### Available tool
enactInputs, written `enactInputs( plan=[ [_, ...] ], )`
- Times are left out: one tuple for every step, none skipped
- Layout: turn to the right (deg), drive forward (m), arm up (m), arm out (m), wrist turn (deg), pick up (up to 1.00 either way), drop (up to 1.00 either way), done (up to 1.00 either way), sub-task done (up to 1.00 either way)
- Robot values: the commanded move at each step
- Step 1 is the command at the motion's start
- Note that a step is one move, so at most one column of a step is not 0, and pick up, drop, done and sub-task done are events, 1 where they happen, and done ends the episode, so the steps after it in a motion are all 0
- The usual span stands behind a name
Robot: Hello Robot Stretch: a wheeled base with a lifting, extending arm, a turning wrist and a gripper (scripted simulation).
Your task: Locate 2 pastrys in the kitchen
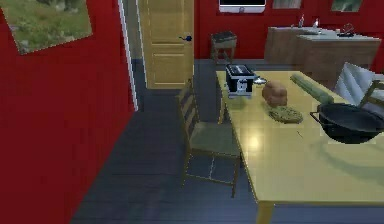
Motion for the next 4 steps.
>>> enactInputs(
  plan=[
    [0.0,0.40,0.00,0.00,0.0,0.00,0.00,0.00,0.00],
    [-9.0,0.00,0.00,0.00,0.0,0.00,0.00,0.00,0.00],
    [0.0,0.25,0.00,0.00,0.0,0.00,0.00,0.00,0.00],
    [45.0,0.00,0.00,0.00,0.0,0.00,0.00,0.00,0.00]
  ],
)
